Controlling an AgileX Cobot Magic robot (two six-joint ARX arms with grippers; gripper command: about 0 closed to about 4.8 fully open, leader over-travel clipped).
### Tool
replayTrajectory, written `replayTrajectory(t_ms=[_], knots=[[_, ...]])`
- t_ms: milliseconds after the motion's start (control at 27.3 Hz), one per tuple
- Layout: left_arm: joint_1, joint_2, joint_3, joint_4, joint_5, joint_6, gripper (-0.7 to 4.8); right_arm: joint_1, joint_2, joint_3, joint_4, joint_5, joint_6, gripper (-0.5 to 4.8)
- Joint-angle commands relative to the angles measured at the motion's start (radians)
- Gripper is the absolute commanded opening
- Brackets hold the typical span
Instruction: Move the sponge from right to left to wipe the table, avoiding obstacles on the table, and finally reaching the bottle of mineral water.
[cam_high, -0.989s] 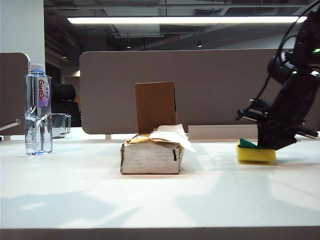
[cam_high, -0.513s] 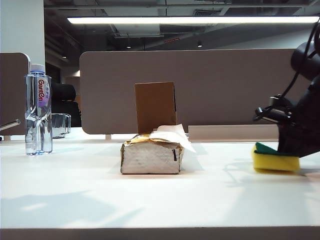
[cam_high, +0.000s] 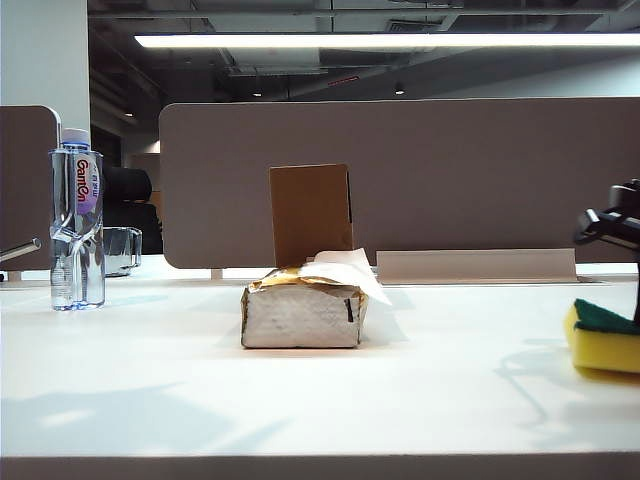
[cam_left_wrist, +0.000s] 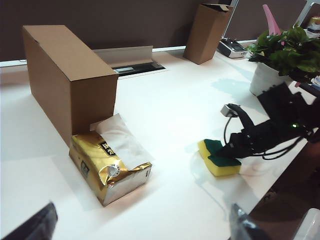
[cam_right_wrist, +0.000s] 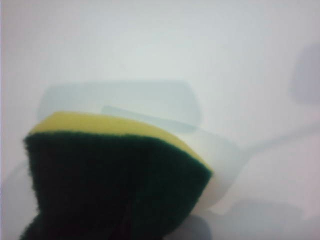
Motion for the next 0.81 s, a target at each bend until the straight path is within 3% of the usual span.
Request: replayTrajectory(t_ms=[37,366,805], knots=[[-0.001,-0.009,0.006,0.013,0.007,0.004,4.44,0.027,-0.066,-0.063,-0.092,0.008,0.013,-0.06],[-0.001,-0.014,0.006,0.013,0.007,0.004,4.44,0.122,-0.241,-0.164,-0.155,0.009,0.077,-0.06],[-0.001,-0.020,0.006,0.013,0.007,0.004,4.44,0.130,-0.295,-0.174,-0.168,0.017,0.079,-0.06]])
